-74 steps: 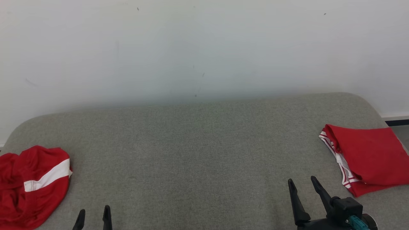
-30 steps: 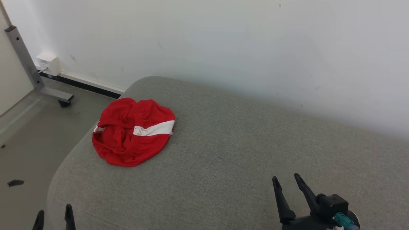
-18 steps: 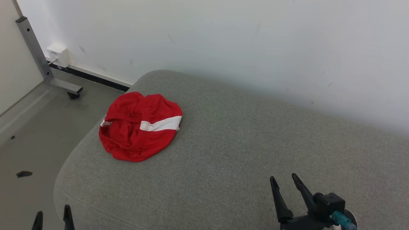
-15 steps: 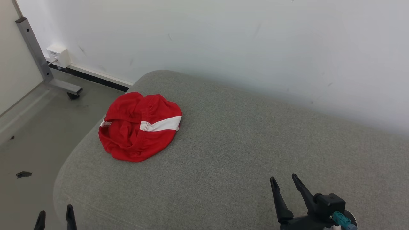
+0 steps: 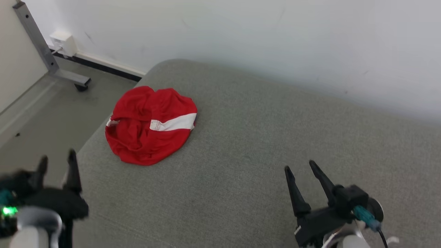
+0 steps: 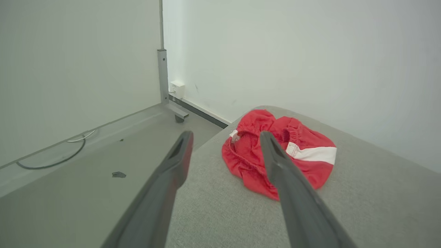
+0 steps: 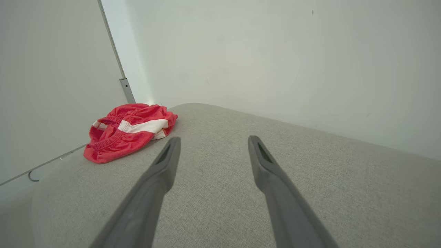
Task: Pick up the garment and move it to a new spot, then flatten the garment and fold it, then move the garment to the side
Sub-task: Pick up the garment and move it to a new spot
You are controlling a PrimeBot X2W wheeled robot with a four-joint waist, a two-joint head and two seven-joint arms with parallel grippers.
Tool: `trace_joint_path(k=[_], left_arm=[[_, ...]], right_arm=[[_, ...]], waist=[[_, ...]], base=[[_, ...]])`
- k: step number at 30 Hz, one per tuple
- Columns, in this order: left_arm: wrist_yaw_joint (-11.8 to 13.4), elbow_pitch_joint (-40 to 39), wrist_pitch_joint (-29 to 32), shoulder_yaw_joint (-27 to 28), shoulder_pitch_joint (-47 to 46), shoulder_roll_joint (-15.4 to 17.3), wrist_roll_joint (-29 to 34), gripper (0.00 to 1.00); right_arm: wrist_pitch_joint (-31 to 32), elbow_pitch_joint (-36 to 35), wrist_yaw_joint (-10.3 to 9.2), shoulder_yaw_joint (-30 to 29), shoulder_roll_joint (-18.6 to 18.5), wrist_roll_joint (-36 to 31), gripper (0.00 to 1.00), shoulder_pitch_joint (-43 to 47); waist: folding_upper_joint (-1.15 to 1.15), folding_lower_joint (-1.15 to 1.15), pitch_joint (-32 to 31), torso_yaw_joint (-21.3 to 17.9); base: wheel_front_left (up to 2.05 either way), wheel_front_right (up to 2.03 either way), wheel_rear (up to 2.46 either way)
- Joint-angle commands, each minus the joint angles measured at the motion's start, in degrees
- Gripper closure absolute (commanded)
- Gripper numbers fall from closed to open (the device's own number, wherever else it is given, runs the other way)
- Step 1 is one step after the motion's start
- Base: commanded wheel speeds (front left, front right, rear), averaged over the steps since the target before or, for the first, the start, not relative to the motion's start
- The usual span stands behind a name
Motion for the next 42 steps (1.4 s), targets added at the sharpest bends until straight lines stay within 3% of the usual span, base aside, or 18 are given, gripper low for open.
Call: trace_joint_path(k=[1,9,14,20,26,38,39,40,42], left_arm=[[-0.03,3.91,3.41,1.15,-8.45,1.75,-2.45,0.00],[-0.27,11.47,11.71,5.54,-24.43,5.38,-9.98,0.00],[0.90,14.55,18.29,9.50,-32.46,6.82,-16.10,0.00],[5.39,16.96,27.93,13.92,-37.76,7.72,-22.40,0.00],[9.67,16.14,33.78,14.77,-37.82,9.72,-23.03,0.00],[15.58,15.20,40.05,11.69,-29.51,12.57,-17.23,0.00],[15.61,15.26,40.54,11.61,-28.88,12.47,-17.19,0.67],[15.42,15.11,40.64,11.77,-28.46,12.36,-17.52,1.00],[14.21,14.40,40.19,12.01,-28.17,12.83,-18.30,1.00]], right_arm=[[1.79,-2.32,-0.14,1.32,-0.35,-1.59,0.00,-3.26],[3.98,-7.16,-0.14,4.38,-1.89,-2.55,0.00,-9.14],[4.46,-9.45,-0.14,5.75,-2.44,-3.07,0.00,-12.21],[4.23,-10.97,-0.14,7.00,-2.37,-3.12,0.00,-14.09],[3.59,-11.01,-0.14,8.35,-2.32,-2.43,0.00,-15.30],[2.29,-10.06,-0.14,6.77,-1.96,-1.90,0.00,-13.38],[2.23,-9.78,-0.14,6.73,-1.94,-1.83,0.00,-13.15],[2.15,-9.54,-0.14,6.64,-1.90,-1.77,0.00,-12.93],[1.93,-8.97,-0.14,6.47,-1.73,-1.40,0.00,-12.55]], waist=[[0.00,-0.01,11.01,-7.35],[0.00,-0.01,21.55,-14.14],[0.00,-0.01,27.59,-17.69],[0.00,-0.01,32.16,-20.48],[0.00,-0.01,34.11,-23.24],[0.00,-0.01,33.38,-26.29],[0.00,-0.01,32.89,-26.34],[0.00,-0.01,32.24,-26.31],[0.00,-0.01,30.55,-26.16]], base=[[0.00,0.00,0.00],[0.00,0.00,0.00],[0.00,0.00,0.00],[0.00,0.00,0.00],[0.00,0.00,0.00],[0.00,0.00,0.00],[0.00,0.00,0.00],[0.00,0.00,0.00],[0.00,0.00,0.00]])
